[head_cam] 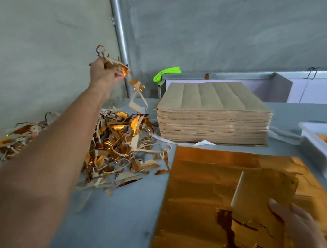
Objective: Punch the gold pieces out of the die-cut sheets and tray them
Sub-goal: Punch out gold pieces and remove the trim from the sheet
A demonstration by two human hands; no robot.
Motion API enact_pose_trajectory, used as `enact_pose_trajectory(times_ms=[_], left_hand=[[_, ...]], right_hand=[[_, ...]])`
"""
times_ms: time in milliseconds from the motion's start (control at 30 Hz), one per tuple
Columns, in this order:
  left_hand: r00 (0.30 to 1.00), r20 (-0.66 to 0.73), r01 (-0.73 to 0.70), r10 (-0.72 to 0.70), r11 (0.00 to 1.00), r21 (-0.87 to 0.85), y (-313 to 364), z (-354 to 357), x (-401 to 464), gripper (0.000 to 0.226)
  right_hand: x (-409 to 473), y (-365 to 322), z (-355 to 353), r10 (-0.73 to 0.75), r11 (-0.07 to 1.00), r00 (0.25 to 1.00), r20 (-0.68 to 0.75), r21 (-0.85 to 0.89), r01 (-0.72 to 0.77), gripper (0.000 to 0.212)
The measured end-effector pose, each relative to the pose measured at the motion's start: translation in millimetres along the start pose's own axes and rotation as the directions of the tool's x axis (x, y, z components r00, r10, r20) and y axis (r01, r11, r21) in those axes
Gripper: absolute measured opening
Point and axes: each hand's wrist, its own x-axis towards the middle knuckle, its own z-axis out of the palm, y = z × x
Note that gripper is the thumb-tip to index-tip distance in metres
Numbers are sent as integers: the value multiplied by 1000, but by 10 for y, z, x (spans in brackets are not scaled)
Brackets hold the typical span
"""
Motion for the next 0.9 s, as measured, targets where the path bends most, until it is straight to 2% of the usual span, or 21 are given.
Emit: enact_pose_trajectory(times_ms=[33,67,100,133,167,233,267,333,433,500,533,600,633,667,700,733,767,800,833,867,900], left_hand=[[999,23,33,-38,985,170,-184,-24,-31,26],[993,70,69,-98,940,334,-373,-65,-78,34],[973,134,98,-188,864,494,-562,-122,-143,44],[935,191,120,-299,774,622,-732,-192,-199,52],[889,208,144,-407,681,718,-845,-259,-262,59],[836,194,131,-513,531,837,-985,-365,-340,67],[841,190,68,-506,447,892,-1008,-404,-350,65],[875,183,-89,-449,221,971,-974,-458,-344,55],[906,177,-240,-384,-123,963,-845,-431,-401,34],[919,182,-271,-349,-226,936,-778,-308,-483,27],[922,193,-283,-334,-246,927,-740,-205,-548,26],[932,270,-323,-241,-219,921,-675,64,-710,17],[932,324,-346,-163,-131,929,-661,212,-812,11],[920,376,-375,-115,29,927,-641,360,-937,12],[891,436,-396,-127,255,882,-622,495,-1088,21],[837,511,-353,-196,521,777,-613,621,-1271,27],[747,597,-205,-294,752,627,-598,729,-1490,29],[625,686,0,-373,879,478,-578,813,-1729,33],[502,757,164,-418,905,392,-564,877,-1947,43],[404,801,263,-442,895,361,-572,934,-2128,60],[354,814,314,-460,878,360,-608,1001,-2284,79]], right_hand=[[234,332,-512,-175,977,985,-6,119,174,54],[216,351,-484,-141,986,989,43,101,136,54],[409,302,-505,-48,998,998,44,-35,50,54],[440,294,-486,-104,993,992,77,-48,108,53],[438,318,-451,-90,994,986,138,-49,98,52],[485,373,-457,-163,981,966,200,-71,180,51],[527,351,-477,-124,988,968,218,-62,141,51],[509,357,-486,-157,985,969,192,-47,169,51],[546,373,-490,-134,991,972,195,1,136,46],[513,399,-520,-158,987,965,211,34,154,37],[497,415,-525,-185,983,952,245,65,174,32],[460,426,-520,-223,974,936,271,95,205,29],[437,417,-517,-244,969,925,290,111,221,27],[433,404,-518,-265,963,913,309,128,237,27],[403,381,-507,-286,957,902,325,140,253,27],[390,364,-495,-315,948,886,341,152,279,24],[360,337,-483,-345,938,870,351,158,308,20],[348,313,-483,-374,927,856,356,159,339,17],[328,284,-479,-400,916,841,365,154,370,17],[326,262,-471,-427,904,822,377,153,399,21],[330,247,-464,-445,894,805,392,153,420,26]])
